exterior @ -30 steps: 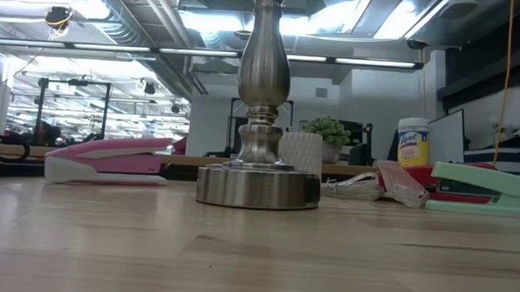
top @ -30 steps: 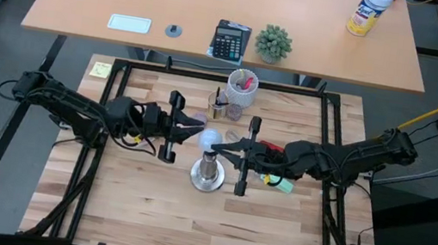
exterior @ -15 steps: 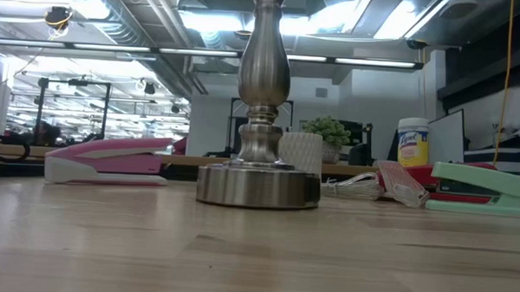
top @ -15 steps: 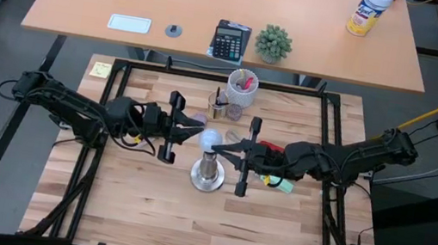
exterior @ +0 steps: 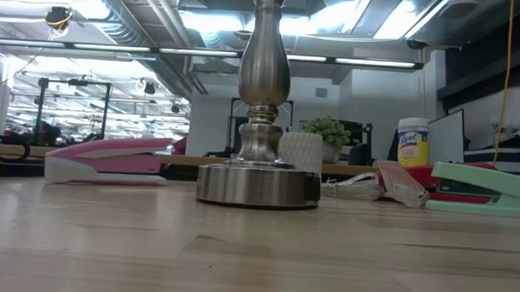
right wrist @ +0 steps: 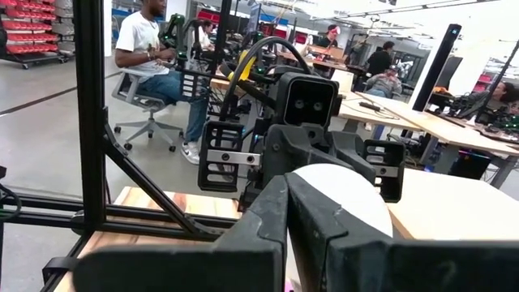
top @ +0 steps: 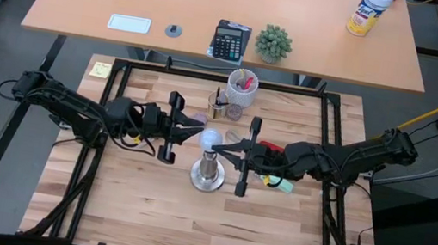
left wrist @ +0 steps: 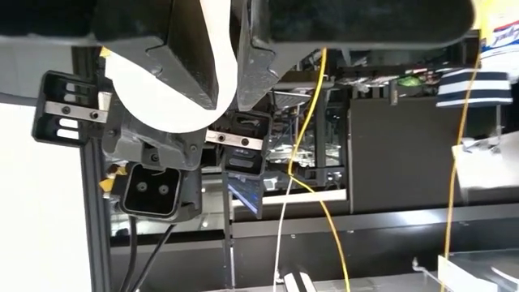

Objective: Screw lightbulb
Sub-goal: Insert the lightbulb into the lamp socket

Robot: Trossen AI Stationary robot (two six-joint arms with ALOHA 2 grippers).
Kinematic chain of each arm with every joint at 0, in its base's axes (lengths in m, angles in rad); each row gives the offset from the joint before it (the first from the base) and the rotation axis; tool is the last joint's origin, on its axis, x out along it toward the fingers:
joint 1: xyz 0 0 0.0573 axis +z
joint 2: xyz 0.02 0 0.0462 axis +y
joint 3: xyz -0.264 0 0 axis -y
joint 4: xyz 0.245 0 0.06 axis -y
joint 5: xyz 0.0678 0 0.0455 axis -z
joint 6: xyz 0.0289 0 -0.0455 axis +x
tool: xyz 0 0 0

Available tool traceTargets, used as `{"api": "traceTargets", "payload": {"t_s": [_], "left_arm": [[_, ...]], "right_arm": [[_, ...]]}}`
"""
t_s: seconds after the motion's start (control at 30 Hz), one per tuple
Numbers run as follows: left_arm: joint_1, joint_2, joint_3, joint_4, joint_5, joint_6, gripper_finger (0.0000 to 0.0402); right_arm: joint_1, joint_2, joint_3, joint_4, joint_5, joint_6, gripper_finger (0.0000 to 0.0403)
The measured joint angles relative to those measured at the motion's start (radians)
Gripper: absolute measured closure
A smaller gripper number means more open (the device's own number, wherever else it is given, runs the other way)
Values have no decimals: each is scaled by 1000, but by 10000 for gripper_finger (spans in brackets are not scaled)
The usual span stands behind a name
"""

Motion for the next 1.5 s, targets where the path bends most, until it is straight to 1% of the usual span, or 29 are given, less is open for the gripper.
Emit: {"api": "traceTargets", "payload": {"t_s": [0.17, 0.43, 1.0, 1.5], "left_arm": [[20, 0, 0, -5, -10, -4, 357], [31, 1, 0, -78, -20, -53, 357], [2, 1, 0, -77, -24, -35, 357], [-7, 1, 0, -70, -24, -22, 357]], "right_arm": [[-2, 0, 0, 0, 8, 1, 389], [-2, 2, -1, -2, 3, 1, 389], [0, 2, -2, -3, -27, 2, 389], [0, 0, -2, 1, -24, 2, 389]]}}
